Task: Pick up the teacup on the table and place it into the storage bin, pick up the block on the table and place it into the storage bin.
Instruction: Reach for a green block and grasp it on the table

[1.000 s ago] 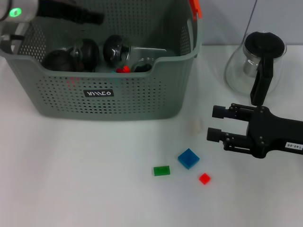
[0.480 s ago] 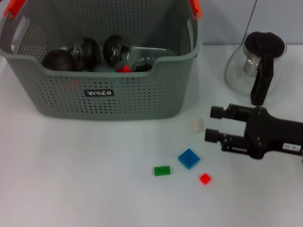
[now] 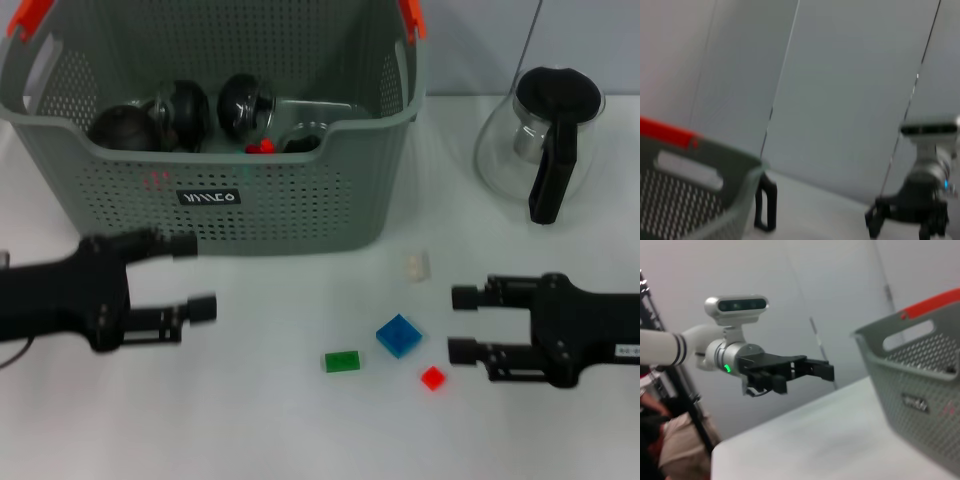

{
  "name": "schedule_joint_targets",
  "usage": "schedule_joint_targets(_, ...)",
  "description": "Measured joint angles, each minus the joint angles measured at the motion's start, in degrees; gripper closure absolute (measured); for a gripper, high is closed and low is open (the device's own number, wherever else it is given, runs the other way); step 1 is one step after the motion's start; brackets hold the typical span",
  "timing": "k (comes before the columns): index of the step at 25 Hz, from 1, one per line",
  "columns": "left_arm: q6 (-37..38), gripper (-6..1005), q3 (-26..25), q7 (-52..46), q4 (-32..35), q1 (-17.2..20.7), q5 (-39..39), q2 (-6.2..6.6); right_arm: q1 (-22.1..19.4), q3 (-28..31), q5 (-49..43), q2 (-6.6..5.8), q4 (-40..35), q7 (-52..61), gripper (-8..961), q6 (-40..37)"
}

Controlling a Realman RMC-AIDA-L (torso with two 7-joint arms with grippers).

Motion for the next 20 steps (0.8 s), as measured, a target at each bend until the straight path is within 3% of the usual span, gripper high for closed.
schedule_joint_targets(8,-1.4,151,-0.8,0.6,0.3,1.9,5.1,-0.66,1.5,-1.8,-13.3,1.43,-17.7,15.6,278,-4.2)
schedule_joint_targets(13,-2.2,151,-2.2,0.6,-0.1,2.7,6.2,-1.07,6.7,-10.9,-19.8,1.56,-26.3,27.2,283,-5.3)
schedule_joint_targets(20,-2.2,151,-2.5,0.7,-0.2,4.6,7.0,-1.71,16.8,-24.1,-24.1,1.80,-27.6,36.8,290,-1.9)
